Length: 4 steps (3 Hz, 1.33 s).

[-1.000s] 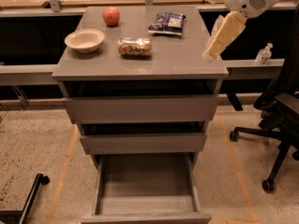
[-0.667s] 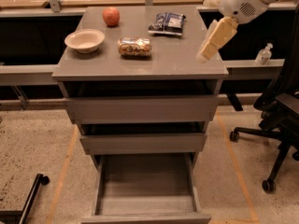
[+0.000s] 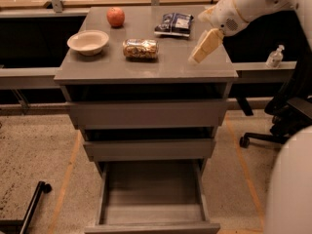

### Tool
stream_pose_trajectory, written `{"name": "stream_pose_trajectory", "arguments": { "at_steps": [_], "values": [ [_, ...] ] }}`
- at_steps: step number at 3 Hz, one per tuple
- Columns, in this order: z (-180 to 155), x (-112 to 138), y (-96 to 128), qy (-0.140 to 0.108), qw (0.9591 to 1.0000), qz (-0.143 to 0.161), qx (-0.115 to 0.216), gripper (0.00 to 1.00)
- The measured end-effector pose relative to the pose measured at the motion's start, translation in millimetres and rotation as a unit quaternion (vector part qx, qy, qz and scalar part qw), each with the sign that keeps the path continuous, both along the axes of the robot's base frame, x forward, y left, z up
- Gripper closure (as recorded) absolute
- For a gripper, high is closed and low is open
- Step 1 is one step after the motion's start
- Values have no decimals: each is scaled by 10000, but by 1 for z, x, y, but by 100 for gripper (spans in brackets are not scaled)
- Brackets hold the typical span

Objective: Place orange can into bottom drawer

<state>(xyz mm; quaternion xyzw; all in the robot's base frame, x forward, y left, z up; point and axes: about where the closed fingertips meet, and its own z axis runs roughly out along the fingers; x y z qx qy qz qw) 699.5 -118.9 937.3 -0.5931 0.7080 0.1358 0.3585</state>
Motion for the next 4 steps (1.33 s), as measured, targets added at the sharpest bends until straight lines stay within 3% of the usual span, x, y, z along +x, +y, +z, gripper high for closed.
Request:
{"name": "stream_pose_trajectory", "arguments": {
  "at_steps": [2,4],
  "values": [
    [-62,47,51,460,9978,405,254,0],
    [-96,83,102,647,9945,470,681,0]
  ]
}}
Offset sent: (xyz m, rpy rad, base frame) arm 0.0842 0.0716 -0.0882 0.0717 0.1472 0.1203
